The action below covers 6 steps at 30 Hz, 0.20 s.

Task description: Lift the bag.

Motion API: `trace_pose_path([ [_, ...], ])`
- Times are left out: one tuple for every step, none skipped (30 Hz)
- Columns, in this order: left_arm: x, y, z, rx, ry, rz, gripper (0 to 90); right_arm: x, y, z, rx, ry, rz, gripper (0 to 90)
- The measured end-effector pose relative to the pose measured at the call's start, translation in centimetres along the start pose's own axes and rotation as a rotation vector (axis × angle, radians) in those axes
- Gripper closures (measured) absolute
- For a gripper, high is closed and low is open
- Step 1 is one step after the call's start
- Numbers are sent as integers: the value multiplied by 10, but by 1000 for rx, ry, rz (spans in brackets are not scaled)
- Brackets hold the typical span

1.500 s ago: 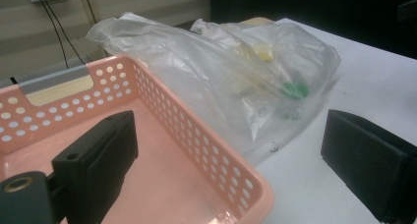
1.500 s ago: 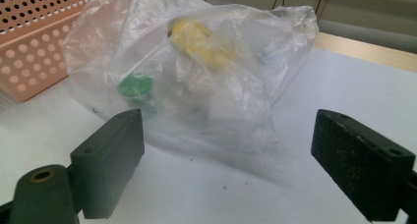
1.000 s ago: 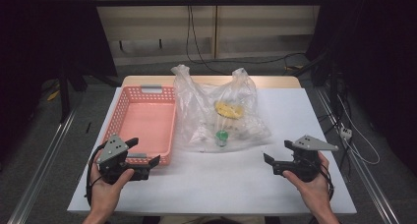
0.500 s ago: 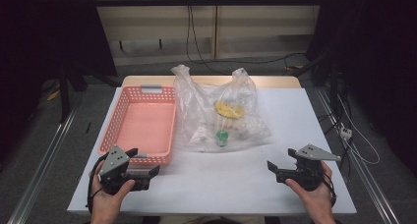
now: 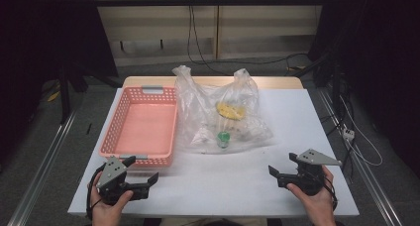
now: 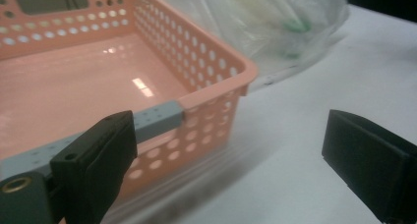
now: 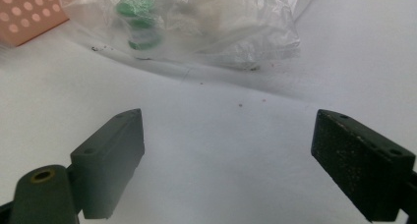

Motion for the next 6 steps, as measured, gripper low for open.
trace_pose_path([
  [1,0,-1,1,2,-10,62,0,1,0,-3,-2,1,132],
  [1,0,-1,7,15,-10,62,0,1,0,-4,-4,2,132],
  [1,1,-1,5,13,-6,62,0,1,-1,-3,-1,4,132],
  [0,1,0,5,12,1,62,0,1,-1,-3,0,3,132],
  [0,2,1,6,7,8,62,0,1,-1,-3,4,1,132],
  [0,2,1,7,9,10,62,0,1,-1,-3,2,0,133],
])
Point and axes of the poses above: each handheld gripper's, and its own axes: y roughly forward along the jaws, x roughly out of its top, z roughly to its left, the point moved 3 cm from there along y, roughly forward along the jaws, and after that the axes turned 5 degrees about -x, right-handed, at the moved point
